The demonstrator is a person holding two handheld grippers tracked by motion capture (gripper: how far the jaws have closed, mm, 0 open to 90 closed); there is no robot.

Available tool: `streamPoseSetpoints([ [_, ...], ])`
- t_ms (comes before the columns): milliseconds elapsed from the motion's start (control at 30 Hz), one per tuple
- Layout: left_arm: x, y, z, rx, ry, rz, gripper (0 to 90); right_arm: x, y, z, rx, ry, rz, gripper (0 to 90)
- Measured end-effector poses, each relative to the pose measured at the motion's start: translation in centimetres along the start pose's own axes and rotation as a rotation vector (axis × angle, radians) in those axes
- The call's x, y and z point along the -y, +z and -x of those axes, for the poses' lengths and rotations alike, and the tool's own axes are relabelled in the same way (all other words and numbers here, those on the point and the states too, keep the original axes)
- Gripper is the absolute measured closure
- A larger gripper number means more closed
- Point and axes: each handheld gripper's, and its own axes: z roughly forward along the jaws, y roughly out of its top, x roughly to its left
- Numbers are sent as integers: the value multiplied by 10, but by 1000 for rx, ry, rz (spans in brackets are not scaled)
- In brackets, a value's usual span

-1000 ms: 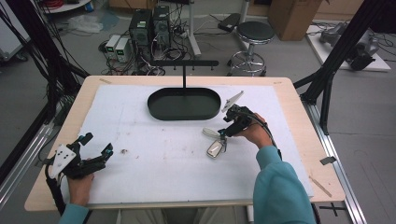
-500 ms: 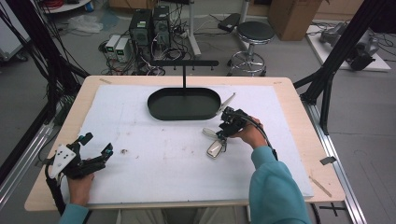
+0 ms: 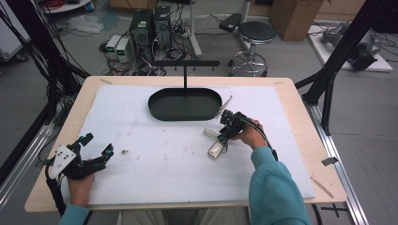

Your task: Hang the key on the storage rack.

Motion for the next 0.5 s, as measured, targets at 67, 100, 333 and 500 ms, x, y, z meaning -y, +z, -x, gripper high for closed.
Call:
streamPoseSetpoints([
  [67, 0, 0, 0, 0, 0, 0, 132, 0, 1, 0, 1, -11, -12, 681],
  [100, 0, 0, 0, -1, 0, 0, 132, 0, 1, 0, 1, -11, -12, 681],
  [333, 0, 0, 0, 0, -1, 0, 132, -1, 4, -1, 2, -36, -48, 734],
  [500, 0, 0, 0, -1, -1, 0, 132, -3, 6, -3, 0, -55, -62, 809],
])
